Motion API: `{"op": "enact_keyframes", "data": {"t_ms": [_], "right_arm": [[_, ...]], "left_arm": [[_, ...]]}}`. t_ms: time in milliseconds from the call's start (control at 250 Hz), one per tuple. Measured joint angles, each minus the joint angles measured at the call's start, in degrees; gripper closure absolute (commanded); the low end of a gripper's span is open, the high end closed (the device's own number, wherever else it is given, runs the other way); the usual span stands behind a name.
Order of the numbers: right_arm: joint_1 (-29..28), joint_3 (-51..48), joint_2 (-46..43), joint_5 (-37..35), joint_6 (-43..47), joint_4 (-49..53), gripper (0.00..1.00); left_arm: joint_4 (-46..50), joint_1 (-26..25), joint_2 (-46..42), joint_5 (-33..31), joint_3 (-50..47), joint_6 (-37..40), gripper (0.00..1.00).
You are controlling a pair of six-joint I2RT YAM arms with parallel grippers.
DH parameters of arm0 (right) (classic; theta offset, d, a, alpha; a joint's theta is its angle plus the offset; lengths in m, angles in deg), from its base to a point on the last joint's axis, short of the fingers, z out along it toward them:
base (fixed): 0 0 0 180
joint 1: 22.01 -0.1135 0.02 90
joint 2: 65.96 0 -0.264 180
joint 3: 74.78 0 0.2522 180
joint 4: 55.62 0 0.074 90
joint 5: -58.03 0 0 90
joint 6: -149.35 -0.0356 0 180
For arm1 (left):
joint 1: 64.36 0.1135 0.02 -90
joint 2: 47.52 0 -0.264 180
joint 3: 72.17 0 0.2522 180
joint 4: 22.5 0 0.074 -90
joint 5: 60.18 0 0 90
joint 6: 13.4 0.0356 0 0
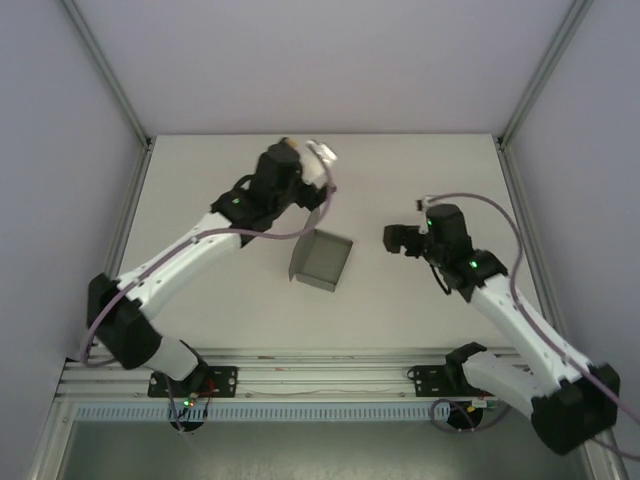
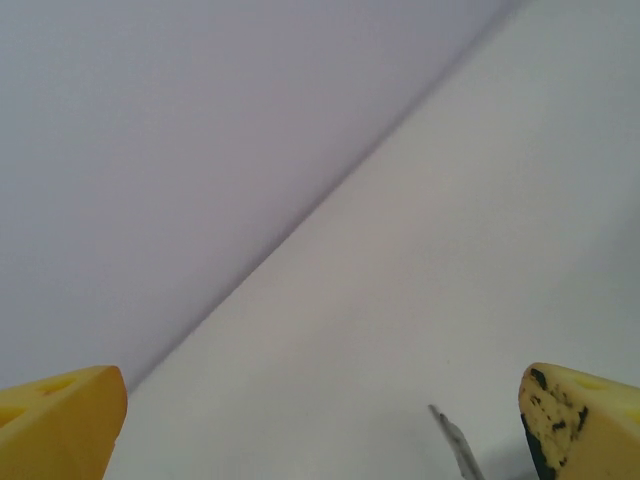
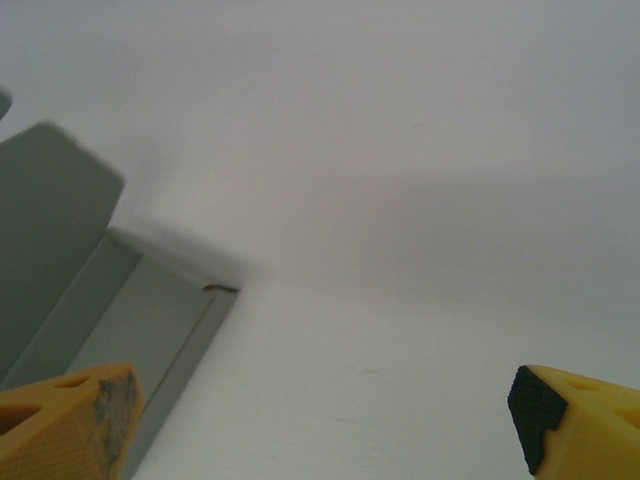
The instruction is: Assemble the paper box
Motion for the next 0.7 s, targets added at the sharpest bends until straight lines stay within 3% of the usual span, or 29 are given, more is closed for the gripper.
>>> {"op": "enact_keyframes", "data": {"t_ms": [152,256,340,452,544,700], "right_arm": [[-4.4,12.7,22.3,5.8,10.9,0.3,0.13],[-6.8,23.9,36.8,8.4,18.0,2.1,0.17],[-8.4,30.9,45.7,9.4,22.5,4.1,0.19],[-10.1,36.6,53.5,9.4,25.1,6.6,0.30],[-10.7,38.2,56.5,8.7,24.4,7.2,0.54],[-10.7,37.6,56.8,4.6,19.6,6.1,0.75]], "left_arm": [[0.3,11.8,-6.5,-2.1,-12.9,-22.3,0.00],[3.1,17.5,-6.6,-3.0,-19.9,-32.2,0.00],[5.6,18.1,-6.6,-3.3,-23.9,-36.5,0.00],[8.2,18.1,-6.6,-4.3,-25.2,-39.9,0.00],[8.1,18.1,-6.6,-6.0,-25.4,-41.3,0.00],[8.1,18.1,-6.8,-7.7,-26.0,-42.4,0.00]]}}
